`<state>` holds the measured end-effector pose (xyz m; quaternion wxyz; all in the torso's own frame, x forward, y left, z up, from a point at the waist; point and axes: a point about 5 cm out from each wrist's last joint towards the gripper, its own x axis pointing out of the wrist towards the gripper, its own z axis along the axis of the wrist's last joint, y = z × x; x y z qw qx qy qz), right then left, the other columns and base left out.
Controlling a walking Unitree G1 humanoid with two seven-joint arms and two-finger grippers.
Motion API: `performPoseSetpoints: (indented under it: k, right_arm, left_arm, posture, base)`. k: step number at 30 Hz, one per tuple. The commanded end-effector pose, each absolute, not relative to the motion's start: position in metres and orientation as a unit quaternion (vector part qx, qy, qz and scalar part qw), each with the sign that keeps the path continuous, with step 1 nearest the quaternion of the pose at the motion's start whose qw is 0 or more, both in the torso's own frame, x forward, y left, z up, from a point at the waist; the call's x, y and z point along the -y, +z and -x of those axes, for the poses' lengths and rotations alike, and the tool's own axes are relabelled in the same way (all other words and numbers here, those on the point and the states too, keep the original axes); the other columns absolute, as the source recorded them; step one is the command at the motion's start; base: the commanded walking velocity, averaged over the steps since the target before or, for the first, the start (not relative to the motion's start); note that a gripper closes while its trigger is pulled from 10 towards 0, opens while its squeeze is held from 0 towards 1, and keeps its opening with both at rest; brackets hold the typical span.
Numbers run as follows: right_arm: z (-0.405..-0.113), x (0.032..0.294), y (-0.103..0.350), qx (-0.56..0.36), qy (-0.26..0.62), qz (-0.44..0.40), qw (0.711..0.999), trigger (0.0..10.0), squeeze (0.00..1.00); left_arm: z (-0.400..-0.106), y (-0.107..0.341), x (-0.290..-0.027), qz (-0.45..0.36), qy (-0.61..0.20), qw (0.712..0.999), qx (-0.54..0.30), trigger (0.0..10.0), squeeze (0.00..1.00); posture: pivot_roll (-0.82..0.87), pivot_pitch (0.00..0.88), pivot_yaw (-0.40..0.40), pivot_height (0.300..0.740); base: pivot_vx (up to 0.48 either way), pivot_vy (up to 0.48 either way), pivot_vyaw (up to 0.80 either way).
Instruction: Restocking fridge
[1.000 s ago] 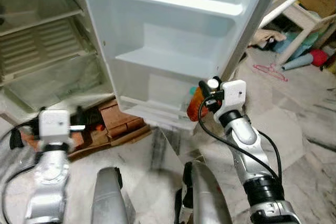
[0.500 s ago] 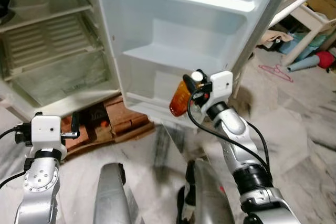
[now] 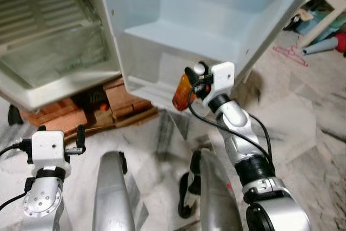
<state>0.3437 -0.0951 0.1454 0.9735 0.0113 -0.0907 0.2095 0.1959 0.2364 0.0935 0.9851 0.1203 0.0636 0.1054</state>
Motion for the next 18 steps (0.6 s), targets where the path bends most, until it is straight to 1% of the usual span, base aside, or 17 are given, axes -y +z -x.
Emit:
performPoseSetpoints:
  k: [1, 10, 12, 15, 18]
  right_arm:
    - [-0.344, 0.096, 0.15, 0.107, 0.204, -0.011, 0.973, 10.0, 0.0]
    - [-0.347, 0.082, 0.154, 0.125, 0.218, -0.015, 0.968, 10.0, 0.0]
    - [-0.347, 0.081, 0.156, 0.131, 0.22, -0.014, 0.966, 10.0, 0.0]
    - [-0.349, 0.079, 0.157, 0.134, 0.219, -0.011, 0.967, 10.0, 0.0]
    - [-0.349, 0.079, 0.158, 0.136, 0.218, -0.012, 0.966, 10.0, 0.0]
  left_arm:
    - [-0.192, 0.093, -0.233, -0.124, 0.108, 0.984, -0.071, 10.0, 0.0]
    - [-0.189, 0.095, -0.229, -0.132, 0.113, 0.982, -0.074, 10.0, 0.0]
    - [-0.189, 0.095, -0.228, -0.132, 0.112, 0.982, -0.074, 10.0, 0.0]
    - [-0.192, 0.097, -0.224, -0.134, 0.111, 0.982, -0.073, 10.0, 0.0]
    - [-0.192, 0.098, -0.224, -0.134, 0.111, 0.982, -0.072, 10.0, 0.0]
  posture:
    - [0.21, 0.322, -0.107, 0.563]
    - [0.23, 0.322, -0.106, 0.563]
    - [0.23, 0.322, -0.105, 0.558]
    - [0.23, 0.324, -0.103, 0.533]
    - [0.23, 0.323, -0.101, 0.523]
  base:
    - [0.0, 0.0, 0.0]
    - [0.0, 0.0, 0.0]
    - [0.0, 0.0, 0.0]
    - [0.0, 0.0, 0.0]
    - [0.0, 0.0, 0.0]
